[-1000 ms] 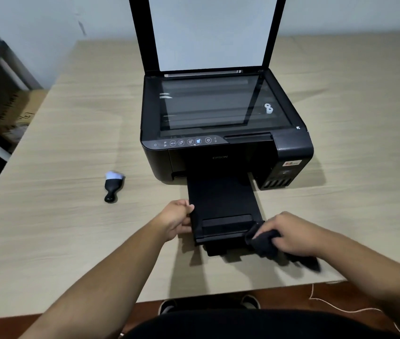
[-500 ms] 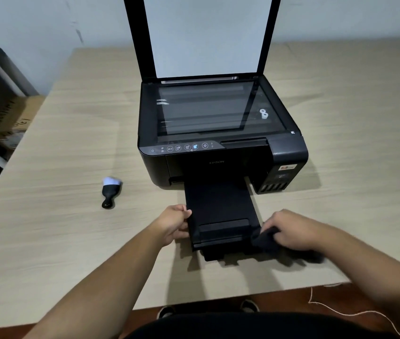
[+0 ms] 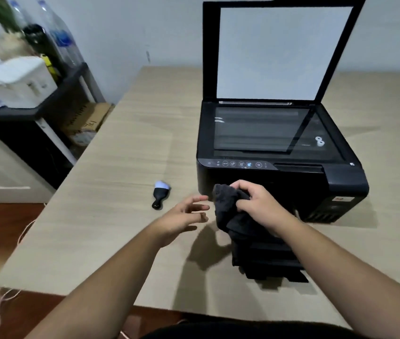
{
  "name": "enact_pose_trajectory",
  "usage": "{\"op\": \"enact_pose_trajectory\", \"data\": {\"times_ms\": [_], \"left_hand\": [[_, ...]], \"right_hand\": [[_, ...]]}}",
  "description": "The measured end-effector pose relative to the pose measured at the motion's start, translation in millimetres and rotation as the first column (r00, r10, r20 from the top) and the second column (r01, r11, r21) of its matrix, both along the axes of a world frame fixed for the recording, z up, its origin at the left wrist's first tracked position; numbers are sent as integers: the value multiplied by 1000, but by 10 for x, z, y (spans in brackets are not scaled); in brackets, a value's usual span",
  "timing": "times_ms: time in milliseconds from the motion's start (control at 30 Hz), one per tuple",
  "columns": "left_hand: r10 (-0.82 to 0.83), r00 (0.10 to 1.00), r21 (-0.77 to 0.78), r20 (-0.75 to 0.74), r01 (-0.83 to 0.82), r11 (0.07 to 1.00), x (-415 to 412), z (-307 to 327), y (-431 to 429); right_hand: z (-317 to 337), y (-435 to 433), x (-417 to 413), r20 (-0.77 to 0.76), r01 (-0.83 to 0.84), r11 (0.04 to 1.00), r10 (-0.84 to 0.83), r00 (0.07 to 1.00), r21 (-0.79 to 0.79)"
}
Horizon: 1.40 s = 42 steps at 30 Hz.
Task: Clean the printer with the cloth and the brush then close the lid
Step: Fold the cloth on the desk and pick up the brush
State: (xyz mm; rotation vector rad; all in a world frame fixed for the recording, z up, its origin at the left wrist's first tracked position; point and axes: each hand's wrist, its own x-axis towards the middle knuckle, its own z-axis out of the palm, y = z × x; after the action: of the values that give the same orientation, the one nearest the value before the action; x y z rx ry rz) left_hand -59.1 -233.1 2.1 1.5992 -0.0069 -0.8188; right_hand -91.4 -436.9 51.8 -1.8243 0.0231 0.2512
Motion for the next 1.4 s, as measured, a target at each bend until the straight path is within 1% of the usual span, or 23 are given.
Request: {"op": "enact_pose_trajectory", "data": {"times_ms": [33,67,133,167,267,333,400,467,533,600,667,733,800,833,900,933,967,1000,1100,1233,1333,1400], "left_hand": [[-46,998,-57,-53,43,997,3,40,91],[-52,994,-115,-96,41,993,4,65,195],[20,991,-181,-134,-44,982,6,56,362],[69,990,-165,-126,-90,982,9,39,411],[204,978,-17,-47,-205,979,11,9,608],[210,977,104,26,-212,972,54,50,731],[140,986,220,93,-157,963,126,159,821],[43,989,317,143,-87,944,216,332,846],[-52,981,392,189,-26,920,309,535,827],[-140,963,443,229,25,896,385,760,786],[-224,944,480,244,83,873,421,994,749],[-295,918,556,264,105,825,447,1196,720],[-386,867,692,315,68,718,471,1372,733],[-442,836,762,325,46,646,480,1449,760],[-534,800,859,272,48,509,470,1592,856],[-552,800,881,233,67,469,463,1645,911],[-548,809,887,215,73,456,451,1699,971],[-528,820,882,223,62,468,445,1736,1013],[-470,821,854,324,-40,519,417,1803,1043],[-466,796,852,385,-113,511,413,1884,963],[-432,801,830,414,-137,541,436,1949,1004],[-426,827,836,366,-91,542,431,2015,1132]], "right_hand": [[-30,141,37,-15,0,998,1,1000,63],[-61,309,73,-22,-18,994,21,1000,108],[-162,598,122,-9,-66,989,68,998,134],[-215,684,135,3,-72,990,72,997,118],[-368,826,157,-17,-85,994,86,996,71],[-444,798,171,-73,-148,988,150,986,31],[-496,719,201,-170,-263,965,261,950,11],[-495,648,241,-281,-345,937,343,896,45],[-444,611,303,-350,-353,931,363,864,93],[-355,598,382,-363,-345,935,350,864,80],[-227,620,451,-337,-399,916,383,860,24],[-77,668,502,-293,-528,849,498,816,-28],[112,726,543,-245,-608,766,561,791,-210],[201,732,580,-213,-601,730,562,799,-325],[408,708,663,-150,-543,669,552,820,-508],[511,690,697,-103,-504,639,556,825,-581],[574,679,743,-54,-464,617,564,824,-636],[631,688,755,-26,-446,628,562,827,-637],[679,919,707,-13,-481,733,543,840,-481],[582,1419,637,162,-315,797,452,877,-515],[465,1651,709,225,-210,899,311,923,-384],[480,1717,772,265,-193,908,303,916,-372]]}}
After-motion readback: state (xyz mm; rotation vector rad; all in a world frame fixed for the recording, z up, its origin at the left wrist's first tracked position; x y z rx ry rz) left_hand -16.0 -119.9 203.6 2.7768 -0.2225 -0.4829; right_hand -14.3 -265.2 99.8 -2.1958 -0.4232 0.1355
